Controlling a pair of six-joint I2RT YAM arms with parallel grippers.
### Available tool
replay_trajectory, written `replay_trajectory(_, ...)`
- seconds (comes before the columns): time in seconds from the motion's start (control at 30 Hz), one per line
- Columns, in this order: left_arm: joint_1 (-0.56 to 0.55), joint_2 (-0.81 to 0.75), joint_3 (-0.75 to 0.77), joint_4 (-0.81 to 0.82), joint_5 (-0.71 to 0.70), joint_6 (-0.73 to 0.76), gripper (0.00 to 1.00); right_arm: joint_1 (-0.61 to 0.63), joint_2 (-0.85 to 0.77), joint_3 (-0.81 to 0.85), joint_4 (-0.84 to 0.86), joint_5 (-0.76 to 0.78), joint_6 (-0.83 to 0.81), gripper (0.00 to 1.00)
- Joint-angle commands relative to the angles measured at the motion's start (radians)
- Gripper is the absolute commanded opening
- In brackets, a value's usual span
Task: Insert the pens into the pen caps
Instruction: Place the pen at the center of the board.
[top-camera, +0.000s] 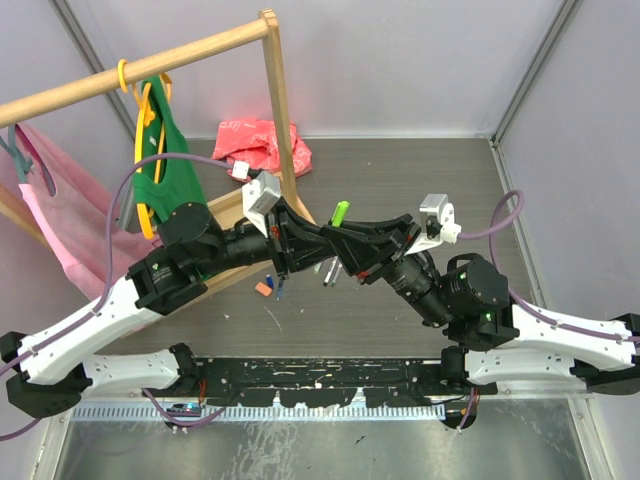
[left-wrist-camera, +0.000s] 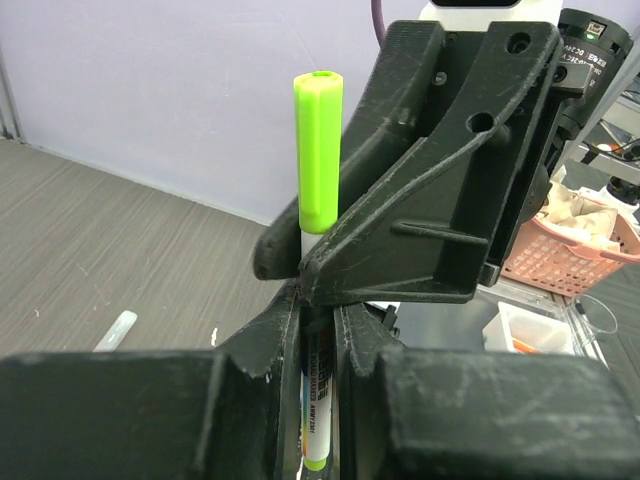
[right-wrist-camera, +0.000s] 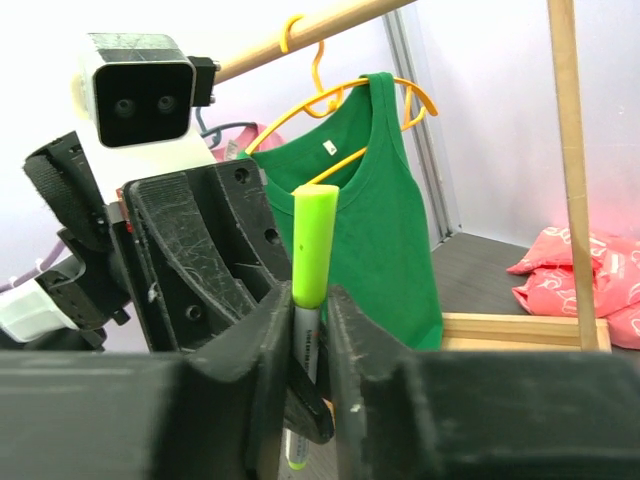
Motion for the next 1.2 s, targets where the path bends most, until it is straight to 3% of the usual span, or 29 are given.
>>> replay_trajectory(0.0,-0.001,-0.011,0.011,0.077,0.018,-0.005,0.0,0.006,0.002,0.031,0.012,-0.008,0.004,0.18)
replay_trajectory(0.1,-0.001,-0.014,0.008,0.077,0.004,-0.004,0.05,0.006,-0.001,0.028,0.011,-0.007,0.008,0.06)
replay_trajectory(0.2,-0.002,-0.018,0.0,0.076,-0.005,-0.006,0.25,0.006,-0.007,0.029,0.01,0.004,0.008,0.01)
replay_trajectory(0.3,-0.001,-0.026,-0.014,0.072,-0.013,-0.009,0.35,0.006,-0.019,0.028,0.013,0.02,0.004,0.0)
replay_trajectory(0.53,-0.001,-0.039,-0.054,0.052,-0.024,-0.018,0.42,0.005,-0.058,0.013,0.036,0.053,-0.008,0.0)
replay_trajectory(0.87,-0.002,-0.031,-0.066,0.071,-0.013,-0.036,0.33,0.006,-0.056,0.0,0.033,0.047,0.014,0.0)
replay_trajectory(1.1,-0.002,-0.027,-0.055,0.098,-0.007,-0.044,0.04,0.006,-0.045,-0.002,0.018,0.045,0.03,0.03)
replay_trajectory(1.17,-0.002,-0.025,-0.051,0.095,-0.005,-0.044,0.0,0.005,-0.045,-0.005,0.014,0.046,0.035,0.11)
